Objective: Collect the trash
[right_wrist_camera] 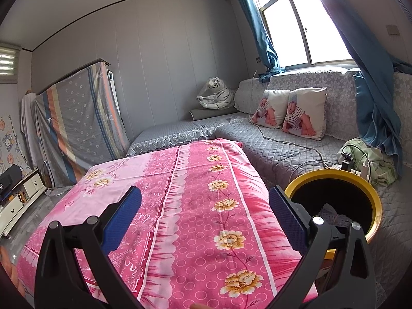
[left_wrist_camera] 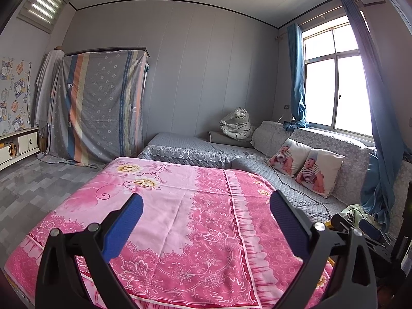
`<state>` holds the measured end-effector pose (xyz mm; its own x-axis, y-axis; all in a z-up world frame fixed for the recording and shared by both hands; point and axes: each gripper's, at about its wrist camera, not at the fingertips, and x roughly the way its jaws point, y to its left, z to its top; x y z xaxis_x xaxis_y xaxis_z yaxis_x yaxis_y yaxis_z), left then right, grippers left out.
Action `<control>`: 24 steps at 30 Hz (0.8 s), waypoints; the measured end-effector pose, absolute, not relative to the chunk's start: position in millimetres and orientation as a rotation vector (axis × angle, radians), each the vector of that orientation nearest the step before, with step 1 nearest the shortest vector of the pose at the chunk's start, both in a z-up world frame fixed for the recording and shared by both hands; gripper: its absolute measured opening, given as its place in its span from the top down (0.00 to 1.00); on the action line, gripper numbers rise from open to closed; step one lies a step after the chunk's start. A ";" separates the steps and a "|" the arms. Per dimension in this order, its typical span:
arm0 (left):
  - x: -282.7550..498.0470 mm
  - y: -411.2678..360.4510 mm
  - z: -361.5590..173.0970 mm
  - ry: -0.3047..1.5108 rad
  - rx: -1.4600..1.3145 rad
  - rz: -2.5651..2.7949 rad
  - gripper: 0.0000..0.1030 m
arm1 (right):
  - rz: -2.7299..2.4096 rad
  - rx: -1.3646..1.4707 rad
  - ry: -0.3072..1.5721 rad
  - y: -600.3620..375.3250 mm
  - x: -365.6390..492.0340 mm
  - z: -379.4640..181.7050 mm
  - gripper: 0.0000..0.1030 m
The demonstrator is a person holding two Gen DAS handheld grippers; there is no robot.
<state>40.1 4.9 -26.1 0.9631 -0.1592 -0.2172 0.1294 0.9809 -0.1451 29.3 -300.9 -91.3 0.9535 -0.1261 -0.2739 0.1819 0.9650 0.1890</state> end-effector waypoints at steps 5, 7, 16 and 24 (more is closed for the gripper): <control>41.2 4.0 -26.0 0.232 -0.136 -0.150 0.08 | -0.156 0.217 0.271 -300.4 30.9 -93.2 0.08; 41.6 2.4 -26.8 0.231 -0.130 -0.152 0.08 | -0.157 0.219 0.273 -300.7 31.3 -94.1 0.08; 43.1 -3.1 -29.7 0.236 -0.125 -0.156 0.08 | -0.159 0.225 0.278 -300.8 32.5 -96.7 0.08; 44.3 -5.6 -32.1 0.242 -0.116 -0.162 0.08 | -0.157 0.230 0.285 -301.6 33.5 -97.9 0.08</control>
